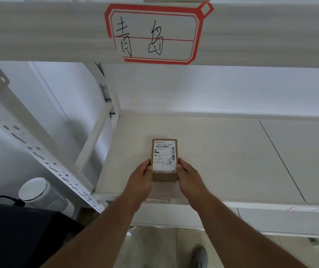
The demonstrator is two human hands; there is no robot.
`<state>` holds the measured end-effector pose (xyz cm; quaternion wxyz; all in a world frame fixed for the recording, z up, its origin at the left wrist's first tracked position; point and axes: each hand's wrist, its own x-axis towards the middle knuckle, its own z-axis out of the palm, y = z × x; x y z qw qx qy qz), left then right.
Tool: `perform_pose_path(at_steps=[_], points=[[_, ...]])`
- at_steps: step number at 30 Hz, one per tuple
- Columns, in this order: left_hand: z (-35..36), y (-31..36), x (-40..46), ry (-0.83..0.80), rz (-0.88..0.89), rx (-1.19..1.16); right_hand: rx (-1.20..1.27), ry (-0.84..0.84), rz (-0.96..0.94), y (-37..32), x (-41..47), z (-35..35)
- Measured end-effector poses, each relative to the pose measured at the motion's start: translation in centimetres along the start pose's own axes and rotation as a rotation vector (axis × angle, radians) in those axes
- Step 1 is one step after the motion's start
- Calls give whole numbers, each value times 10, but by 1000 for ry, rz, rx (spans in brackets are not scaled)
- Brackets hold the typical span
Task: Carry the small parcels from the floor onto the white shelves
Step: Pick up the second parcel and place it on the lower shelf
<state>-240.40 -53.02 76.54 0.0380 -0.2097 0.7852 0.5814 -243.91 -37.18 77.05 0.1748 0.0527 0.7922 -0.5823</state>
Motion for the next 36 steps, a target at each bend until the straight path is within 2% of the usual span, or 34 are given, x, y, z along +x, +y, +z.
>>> perform_pose_path(at_steps=[4, 15, 36], points=[[-7, 4, -22, 61, 22, 58, -49, 80, -14, -1, -17, -5], [-12, 0, -36, -98, 53, 44, -27, 2, -87, -2, -37, 7], [-12, 32, 20, -134, 125, 143, -53, -31, -134, -17, 24, 2]])
